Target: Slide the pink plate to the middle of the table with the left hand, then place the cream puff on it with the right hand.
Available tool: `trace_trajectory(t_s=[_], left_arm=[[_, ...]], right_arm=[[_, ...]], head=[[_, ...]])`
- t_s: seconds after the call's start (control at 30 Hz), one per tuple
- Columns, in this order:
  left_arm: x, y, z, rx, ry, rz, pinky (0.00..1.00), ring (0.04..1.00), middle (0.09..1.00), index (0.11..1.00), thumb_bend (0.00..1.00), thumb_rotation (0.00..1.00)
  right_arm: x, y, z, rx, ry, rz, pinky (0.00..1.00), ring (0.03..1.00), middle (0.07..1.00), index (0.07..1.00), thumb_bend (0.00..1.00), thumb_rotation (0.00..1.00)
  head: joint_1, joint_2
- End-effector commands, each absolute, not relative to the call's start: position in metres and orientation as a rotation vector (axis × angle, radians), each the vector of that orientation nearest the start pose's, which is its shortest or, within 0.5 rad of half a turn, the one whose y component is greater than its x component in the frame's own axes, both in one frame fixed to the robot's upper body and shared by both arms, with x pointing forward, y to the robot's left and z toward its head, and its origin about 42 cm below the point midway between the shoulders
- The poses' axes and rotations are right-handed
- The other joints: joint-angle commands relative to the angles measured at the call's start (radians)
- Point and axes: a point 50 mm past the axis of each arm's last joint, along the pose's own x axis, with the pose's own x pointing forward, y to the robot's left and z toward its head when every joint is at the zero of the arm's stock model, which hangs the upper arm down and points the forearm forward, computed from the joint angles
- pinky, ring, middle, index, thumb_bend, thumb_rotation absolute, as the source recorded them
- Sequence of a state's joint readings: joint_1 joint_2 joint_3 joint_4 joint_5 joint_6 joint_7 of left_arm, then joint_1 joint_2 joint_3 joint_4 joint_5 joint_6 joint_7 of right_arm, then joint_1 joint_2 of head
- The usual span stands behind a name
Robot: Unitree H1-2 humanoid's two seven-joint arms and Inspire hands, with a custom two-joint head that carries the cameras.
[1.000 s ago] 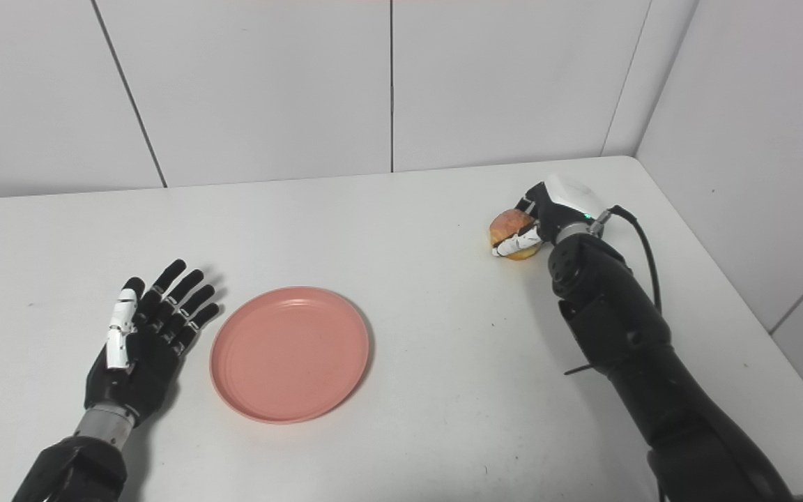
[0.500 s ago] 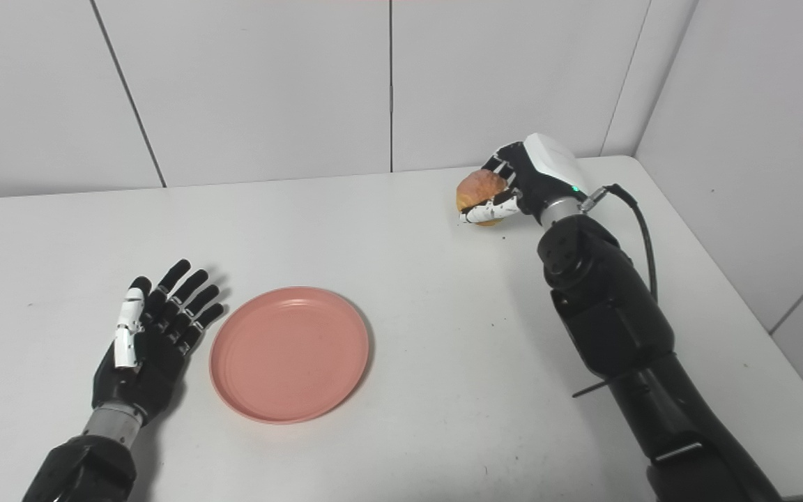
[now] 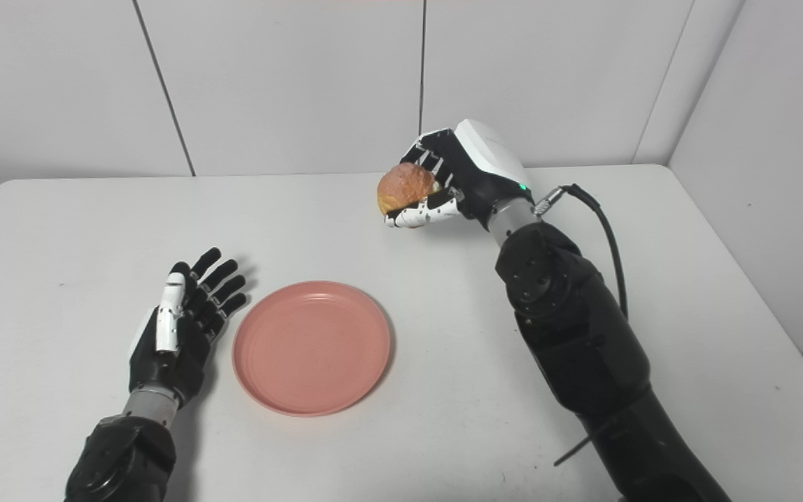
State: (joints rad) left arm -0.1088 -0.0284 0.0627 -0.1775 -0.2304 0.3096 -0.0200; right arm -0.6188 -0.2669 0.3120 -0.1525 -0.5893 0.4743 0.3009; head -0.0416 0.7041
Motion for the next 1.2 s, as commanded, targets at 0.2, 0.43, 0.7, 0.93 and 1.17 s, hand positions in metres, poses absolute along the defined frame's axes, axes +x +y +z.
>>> trace_trajectory(t_s=[0.2, 0.43, 0.7, 0.93, 1.17], left_arm=[[0.303, 0.194, 0.170, -0.199, -0.110, -0.016, 0.90, 0.896, 0.898, 0.874, 0.43, 1.00], [0.298, 0.186, 0.161, -0.181, -0.099, 0.002, 0.91, 0.894, 0.887, 0.871, 0.45, 1.00], [0.299, 0.173, 0.158, -0.179, -0.098, 0.014, 0.92, 0.889, 0.875, 0.864, 0.44, 1.00], [0.302, 0.169, 0.155, -0.180, -0.118, 0.024, 0.91, 0.878, 0.866, 0.855, 0.42, 1.00], [0.300, 0.170, 0.150, -0.181, -0.120, 0.032, 0.90, 0.877, 0.868, 0.856, 0.42, 1.00]], right_arm=[[0.400, -0.125, 0.321, -0.958, -0.391, 0.348, 0.31, 0.393, 0.466, 0.487, 0.50, 0.14], [0.393, -0.097, 0.293, -0.924, -0.384, 0.433, 0.32, 0.397, 0.451, 0.485, 0.50, 0.13], [0.394, -0.075, 0.269, -0.956, -0.324, 0.515, 0.31, 0.385, 0.458, 0.487, 0.50, 0.13], [0.396, -0.063, 0.245, -0.979, -0.284, 0.555, 0.31, 0.395, 0.471, 0.488, 0.50, 0.13], [0.393, -0.057, 0.220, -1.034, -0.260, 0.577, 0.30, 0.399, 0.485, 0.489, 0.51, 0.13]], head=[[0.059, -0.009], [0.085, -0.023], [0.115, -0.044], [0.114, -0.052], [0.095, -0.077]])
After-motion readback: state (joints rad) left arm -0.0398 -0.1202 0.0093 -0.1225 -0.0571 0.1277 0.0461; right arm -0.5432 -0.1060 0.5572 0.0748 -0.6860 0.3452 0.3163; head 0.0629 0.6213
